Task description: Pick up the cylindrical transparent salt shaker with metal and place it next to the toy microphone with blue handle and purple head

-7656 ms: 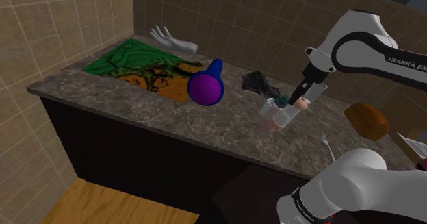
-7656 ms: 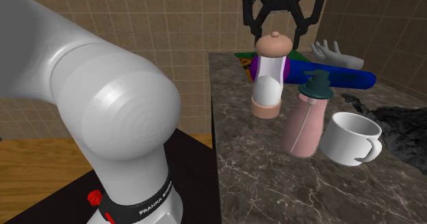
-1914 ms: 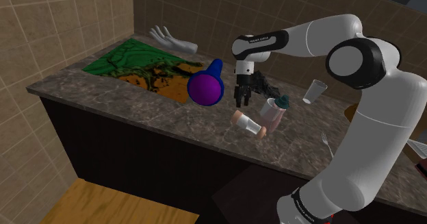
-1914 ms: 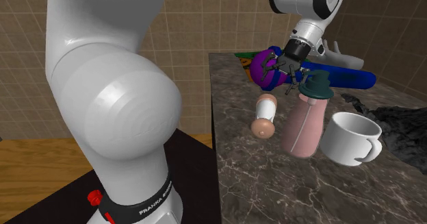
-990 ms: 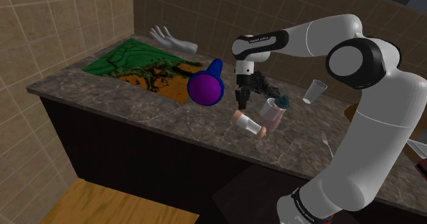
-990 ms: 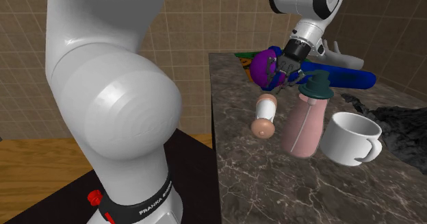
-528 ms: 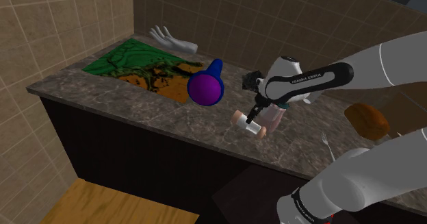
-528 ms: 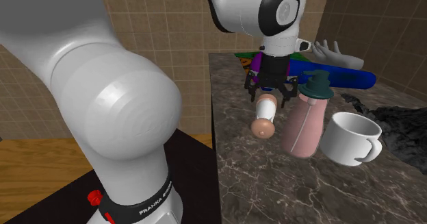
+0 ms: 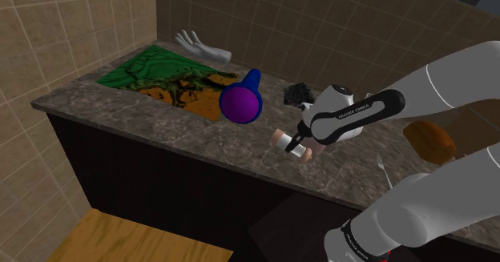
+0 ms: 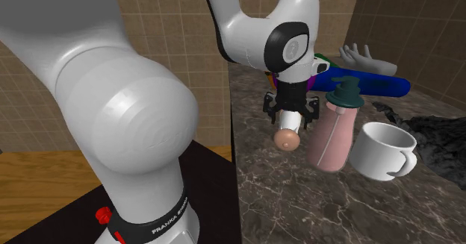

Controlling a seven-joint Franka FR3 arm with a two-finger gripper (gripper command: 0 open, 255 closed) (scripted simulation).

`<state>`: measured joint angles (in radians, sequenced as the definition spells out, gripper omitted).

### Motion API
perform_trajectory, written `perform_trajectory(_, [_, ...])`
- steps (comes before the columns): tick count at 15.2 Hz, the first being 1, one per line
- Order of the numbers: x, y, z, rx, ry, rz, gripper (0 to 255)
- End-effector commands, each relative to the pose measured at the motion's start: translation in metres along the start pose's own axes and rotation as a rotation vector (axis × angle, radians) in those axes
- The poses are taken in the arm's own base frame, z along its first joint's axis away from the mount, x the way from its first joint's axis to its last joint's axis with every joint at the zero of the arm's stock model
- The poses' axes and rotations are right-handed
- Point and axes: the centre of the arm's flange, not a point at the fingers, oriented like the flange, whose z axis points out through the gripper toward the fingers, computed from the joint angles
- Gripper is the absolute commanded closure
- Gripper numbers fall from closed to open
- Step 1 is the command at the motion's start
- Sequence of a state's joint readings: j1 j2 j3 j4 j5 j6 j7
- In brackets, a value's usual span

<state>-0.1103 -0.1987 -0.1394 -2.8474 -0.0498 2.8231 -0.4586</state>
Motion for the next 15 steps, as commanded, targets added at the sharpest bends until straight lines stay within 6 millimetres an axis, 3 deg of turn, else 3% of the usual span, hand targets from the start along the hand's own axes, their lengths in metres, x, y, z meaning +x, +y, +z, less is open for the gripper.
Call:
perform_trajectory(1, [0.0005, -0.0006, 0.0037, -0.001, 0.001, 0.0, 0])
perform_trajectory(8, [0.0005, -0.0006, 0.0037, -0.001, 0.001, 0.0, 0])
perform_trajectory(9, [0.0005, -0.0006, 0.0037, -0.001, 0.001, 0.0, 255])
perform_trajectory(15, [0.0004, -0.0006, 0.0037, -0.001, 0.001, 0.0, 255])
